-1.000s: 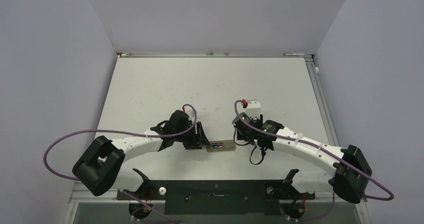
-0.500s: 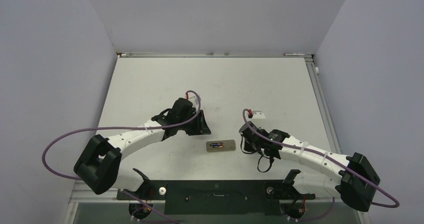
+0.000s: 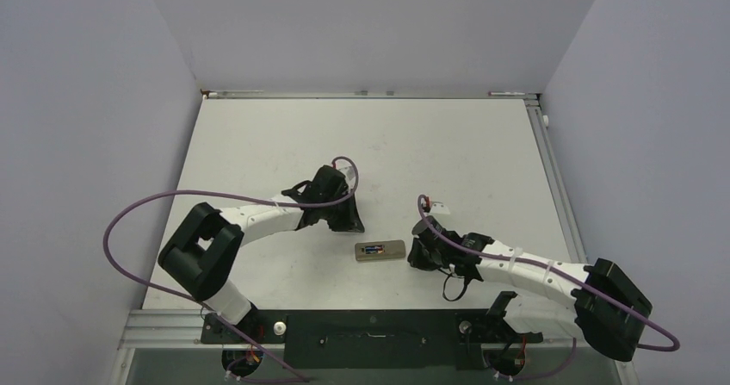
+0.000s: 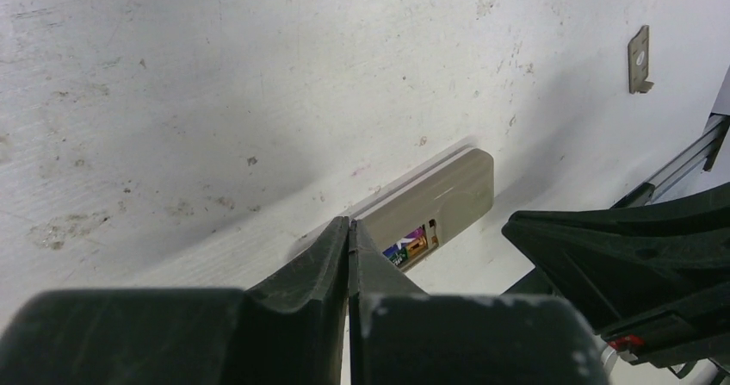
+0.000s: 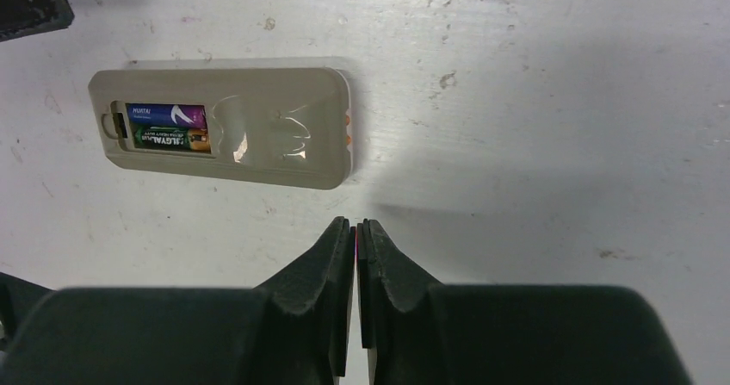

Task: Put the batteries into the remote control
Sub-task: Load the battery into the remote control, then adjust the remote control at the center of the board, then pick up the battery cover at the center of the board.

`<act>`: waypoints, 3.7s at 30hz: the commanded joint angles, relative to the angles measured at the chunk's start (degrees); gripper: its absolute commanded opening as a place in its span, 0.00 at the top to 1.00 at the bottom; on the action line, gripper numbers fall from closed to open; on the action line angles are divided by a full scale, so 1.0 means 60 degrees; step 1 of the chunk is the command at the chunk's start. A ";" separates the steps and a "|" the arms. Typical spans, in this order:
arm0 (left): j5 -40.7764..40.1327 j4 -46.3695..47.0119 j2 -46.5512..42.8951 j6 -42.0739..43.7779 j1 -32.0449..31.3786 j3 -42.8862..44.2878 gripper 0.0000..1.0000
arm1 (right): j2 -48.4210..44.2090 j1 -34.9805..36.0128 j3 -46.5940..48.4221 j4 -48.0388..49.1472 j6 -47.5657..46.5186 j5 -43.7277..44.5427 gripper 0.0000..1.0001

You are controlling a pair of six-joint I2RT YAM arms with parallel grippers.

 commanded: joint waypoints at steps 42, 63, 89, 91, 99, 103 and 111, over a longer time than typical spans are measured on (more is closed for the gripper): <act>0.0614 0.0581 -0.0108 -0.0174 -0.0608 -0.1425 1.00 | 0.3677 -0.0010 0.2210 0.1127 -0.0712 0.0505 0.91; 0.0096 -0.0229 -0.2283 -0.0493 -0.0932 -0.2050 0.95 | 0.3420 -0.0161 0.3440 -0.0557 -0.1637 0.1506 0.86; -0.0656 -0.2460 -0.5841 0.0483 -0.0655 -0.1199 0.39 | 0.0543 -0.3098 0.2656 -0.3966 -0.0569 0.3226 0.49; -0.0635 -0.2482 -0.5954 0.0523 -0.0624 -0.1179 0.38 | 0.0656 -0.3434 0.2565 -0.4006 -0.0540 0.3241 0.48; -0.0404 -0.2521 -0.6011 0.0679 -0.0474 -0.1273 0.35 | 0.0761 -0.4987 0.1940 -0.3370 -0.0745 0.2641 0.43; -0.0363 -0.2568 -0.6039 0.0740 -0.0421 -0.1323 0.34 | 0.0832 -0.5835 0.1562 -0.2706 -0.1221 0.1846 0.39; -0.0245 -0.2467 -0.6043 0.0747 -0.0397 -0.1386 0.32 | 0.1401 -0.6614 0.1400 -0.2223 -0.1650 0.1290 0.39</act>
